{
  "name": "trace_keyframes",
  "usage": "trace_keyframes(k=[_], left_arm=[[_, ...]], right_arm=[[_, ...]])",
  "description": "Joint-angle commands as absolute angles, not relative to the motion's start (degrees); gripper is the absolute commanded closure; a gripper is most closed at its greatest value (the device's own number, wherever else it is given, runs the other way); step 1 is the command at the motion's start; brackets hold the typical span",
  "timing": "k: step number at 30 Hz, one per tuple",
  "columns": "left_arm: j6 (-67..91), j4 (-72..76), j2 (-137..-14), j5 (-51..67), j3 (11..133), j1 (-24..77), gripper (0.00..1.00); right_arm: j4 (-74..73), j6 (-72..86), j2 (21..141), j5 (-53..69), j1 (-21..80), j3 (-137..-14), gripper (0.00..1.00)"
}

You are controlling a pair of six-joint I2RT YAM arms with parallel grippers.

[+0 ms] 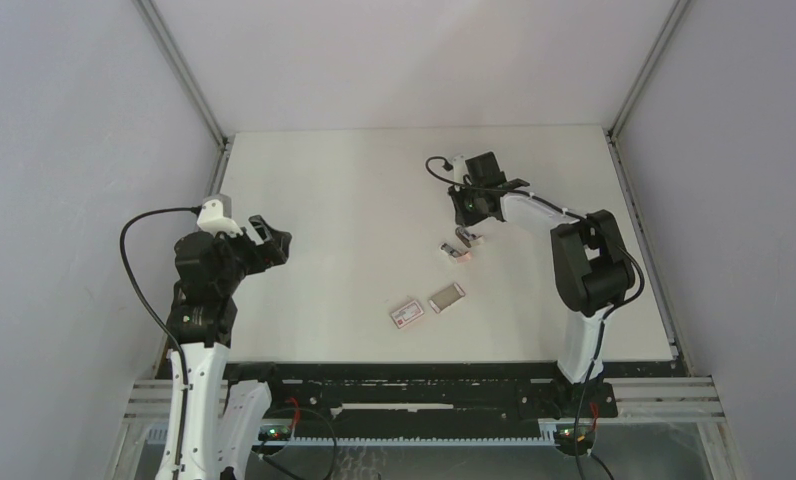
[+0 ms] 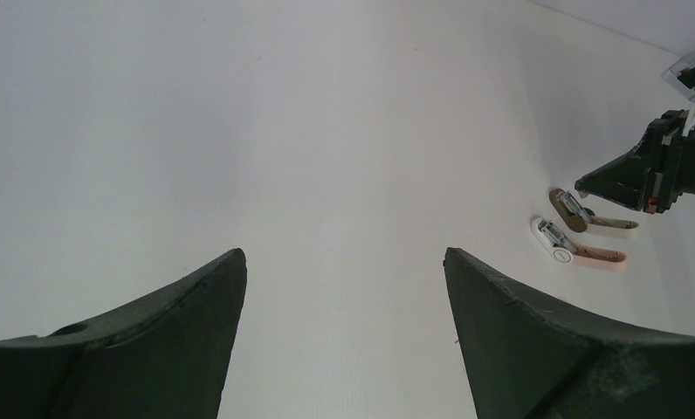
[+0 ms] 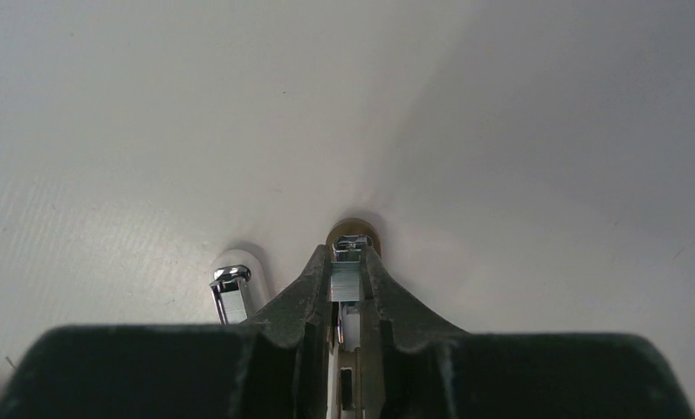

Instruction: Load the staples into the stapler

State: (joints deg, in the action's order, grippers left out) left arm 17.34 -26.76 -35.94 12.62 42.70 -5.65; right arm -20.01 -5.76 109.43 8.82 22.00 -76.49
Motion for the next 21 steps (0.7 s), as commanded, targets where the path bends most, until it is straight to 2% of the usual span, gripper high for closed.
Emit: trace_keyframes(k=[1, 21], left_arm=[[16.42, -25.22, -35.64, 13.28, 43.51, -6.13, 0.12], [16.35, -25.23, -35.44, 13.4, 43.38, -6.07, 0.12]], right_arm=[[-20.11, -3.87, 109.6, 7.72, 21.88, -77.85, 0.89], [-22.88, -1.26, 112.47, 5.84, 21.36, -80.84, 0.89]])
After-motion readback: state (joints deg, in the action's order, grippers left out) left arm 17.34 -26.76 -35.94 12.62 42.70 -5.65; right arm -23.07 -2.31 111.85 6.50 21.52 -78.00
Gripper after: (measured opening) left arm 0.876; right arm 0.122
